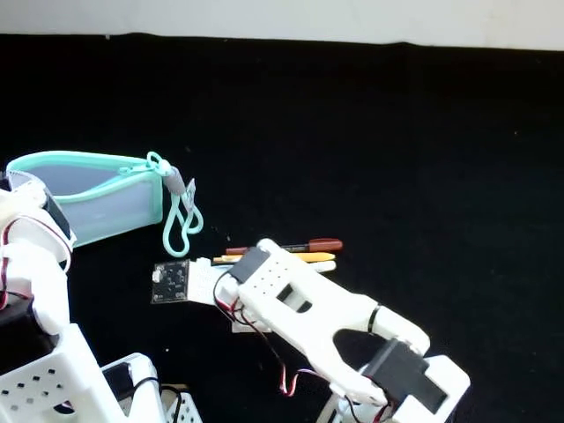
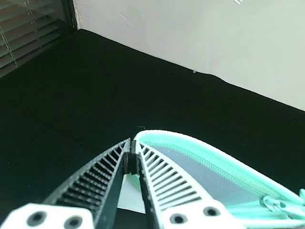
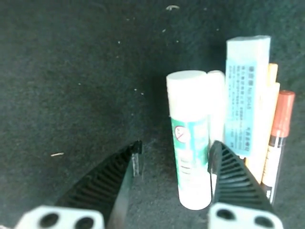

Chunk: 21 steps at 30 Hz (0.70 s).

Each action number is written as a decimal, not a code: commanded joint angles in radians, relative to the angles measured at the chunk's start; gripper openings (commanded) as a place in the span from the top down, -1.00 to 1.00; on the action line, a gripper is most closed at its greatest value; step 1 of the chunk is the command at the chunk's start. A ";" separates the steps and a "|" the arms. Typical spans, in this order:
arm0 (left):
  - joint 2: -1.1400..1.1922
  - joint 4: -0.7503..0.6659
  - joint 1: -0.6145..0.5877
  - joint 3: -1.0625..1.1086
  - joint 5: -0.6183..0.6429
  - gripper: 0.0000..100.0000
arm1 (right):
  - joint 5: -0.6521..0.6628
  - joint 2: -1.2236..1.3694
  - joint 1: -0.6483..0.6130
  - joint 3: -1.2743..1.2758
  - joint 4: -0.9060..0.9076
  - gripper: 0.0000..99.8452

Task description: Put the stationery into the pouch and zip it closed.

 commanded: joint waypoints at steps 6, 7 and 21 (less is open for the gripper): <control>0.018 0.049 -0.002 0.016 0.006 0.99 | -0.130 -0.025 0.004 -0.028 -0.039 0.98; 0.018 0.049 -0.002 0.016 0.006 0.99 | -0.137 -0.027 0.008 -0.038 -0.039 0.99; 0.016 0.049 -0.002 0.019 0.006 0.99 | -0.482 -0.048 0.073 -0.328 0.039 0.99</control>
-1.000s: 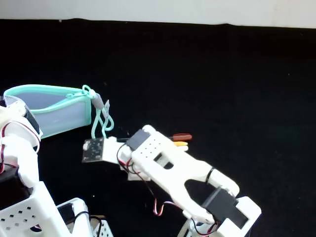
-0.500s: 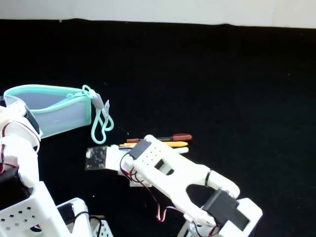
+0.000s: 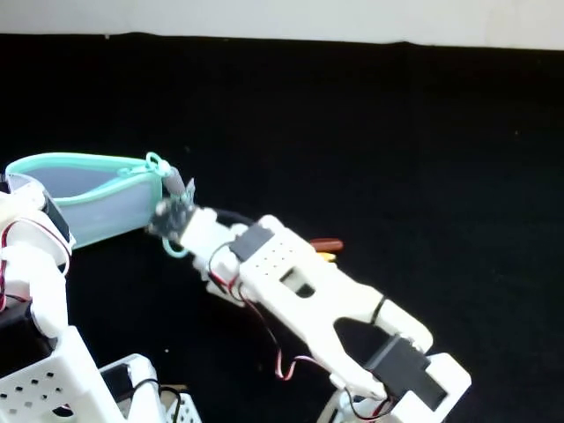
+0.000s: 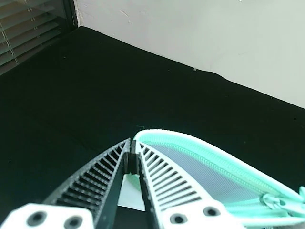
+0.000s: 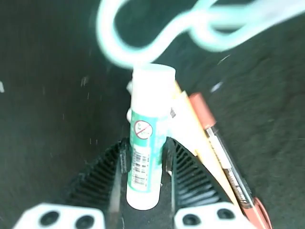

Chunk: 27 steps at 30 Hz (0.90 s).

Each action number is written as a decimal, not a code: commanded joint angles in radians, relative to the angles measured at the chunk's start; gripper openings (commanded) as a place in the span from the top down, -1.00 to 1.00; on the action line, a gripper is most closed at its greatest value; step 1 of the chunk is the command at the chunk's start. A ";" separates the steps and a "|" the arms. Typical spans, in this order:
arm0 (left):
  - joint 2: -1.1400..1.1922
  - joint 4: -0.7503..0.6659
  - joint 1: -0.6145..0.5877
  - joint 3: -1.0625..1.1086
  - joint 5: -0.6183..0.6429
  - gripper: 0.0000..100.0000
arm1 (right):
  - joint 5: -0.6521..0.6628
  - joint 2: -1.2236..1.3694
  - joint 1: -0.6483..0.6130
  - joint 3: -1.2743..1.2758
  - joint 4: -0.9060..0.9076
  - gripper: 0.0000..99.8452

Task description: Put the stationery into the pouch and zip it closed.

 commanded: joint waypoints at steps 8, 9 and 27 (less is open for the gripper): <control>0.016 0.031 -0.002 0.019 0.009 0.99 | -0.138 -0.329 -0.065 -0.143 0.085 0.99; 0.016 0.031 -0.001 0.019 0.009 0.99 | -0.149 -0.361 -0.073 -0.143 0.085 0.99; 0.016 0.031 0.001 0.022 0.011 0.99 | -0.416 -0.512 -0.117 -0.317 -0.081 0.99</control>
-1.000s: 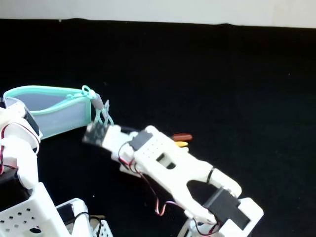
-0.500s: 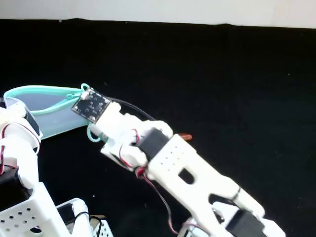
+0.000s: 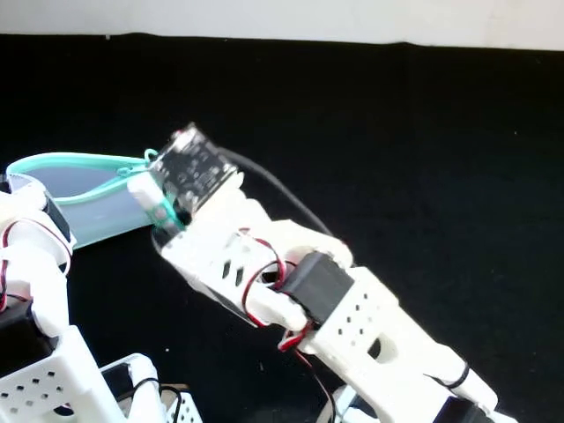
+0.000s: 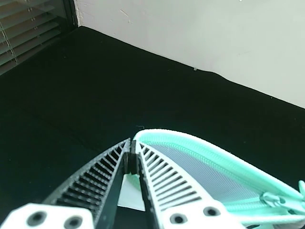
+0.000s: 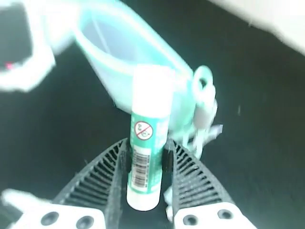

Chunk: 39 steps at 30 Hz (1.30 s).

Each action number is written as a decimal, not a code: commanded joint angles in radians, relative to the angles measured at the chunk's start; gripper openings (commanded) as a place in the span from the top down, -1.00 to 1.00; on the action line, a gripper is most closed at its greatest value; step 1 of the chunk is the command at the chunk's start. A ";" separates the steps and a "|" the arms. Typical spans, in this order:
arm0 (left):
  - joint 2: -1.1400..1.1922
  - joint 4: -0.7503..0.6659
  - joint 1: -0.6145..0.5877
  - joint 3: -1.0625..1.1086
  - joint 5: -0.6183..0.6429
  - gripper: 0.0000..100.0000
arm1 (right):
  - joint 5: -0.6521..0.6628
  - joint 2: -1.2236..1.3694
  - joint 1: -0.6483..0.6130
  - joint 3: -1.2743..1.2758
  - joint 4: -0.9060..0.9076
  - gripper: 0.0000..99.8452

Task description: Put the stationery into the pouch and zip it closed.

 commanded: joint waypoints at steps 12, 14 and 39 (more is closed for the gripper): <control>0.016 0.031 0.002 0.024 0.011 0.99 | -0.091 0.170 -0.008 -0.395 -0.085 0.99; 0.016 0.031 0.002 0.024 0.011 0.99 | -0.091 0.223 -0.008 -0.466 -0.085 0.99; 0.016 0.031 0.002 0.024 0.011 0.99 | -0.126 0.728 -0.022 -0.806 -0.085 0.99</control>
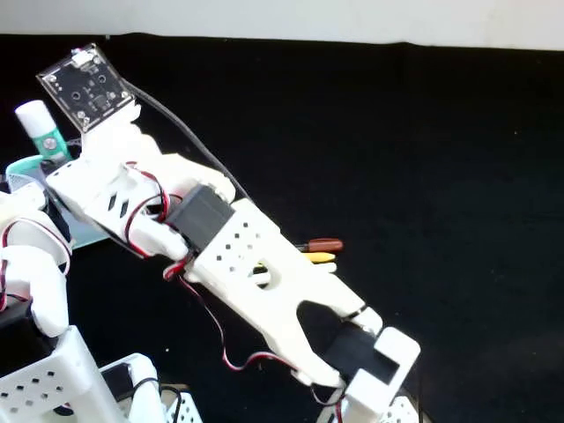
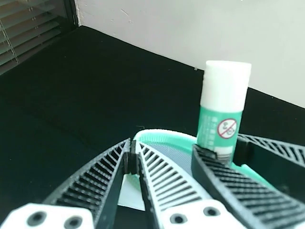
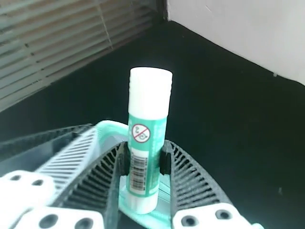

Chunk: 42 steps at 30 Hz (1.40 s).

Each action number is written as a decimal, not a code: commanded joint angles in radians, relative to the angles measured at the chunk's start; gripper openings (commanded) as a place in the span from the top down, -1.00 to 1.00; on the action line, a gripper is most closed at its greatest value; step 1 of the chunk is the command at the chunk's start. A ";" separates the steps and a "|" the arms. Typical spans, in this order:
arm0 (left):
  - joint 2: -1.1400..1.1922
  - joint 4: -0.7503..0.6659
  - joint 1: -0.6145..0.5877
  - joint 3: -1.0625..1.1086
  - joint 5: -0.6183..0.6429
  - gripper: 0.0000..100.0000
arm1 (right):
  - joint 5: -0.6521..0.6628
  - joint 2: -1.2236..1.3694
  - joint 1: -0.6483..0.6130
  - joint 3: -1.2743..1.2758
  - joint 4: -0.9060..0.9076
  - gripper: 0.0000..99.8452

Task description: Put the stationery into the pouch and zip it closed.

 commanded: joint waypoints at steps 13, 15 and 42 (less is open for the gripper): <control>0.016 0.023 -0.001 0.022 0.012 0.99 | -0.002 -0.001 0.033 -0.044 0.182 0.99; 0.016 0.023 -0.001 0.022 0.012 0.99 | -0.002 -0.002 0.019 -0.047 0.222 0.99; 0.016 0.023 -0.001 0.021 0.044 0.99 | -0.002 -0.133 -0.022 -0.035 0.280 0.62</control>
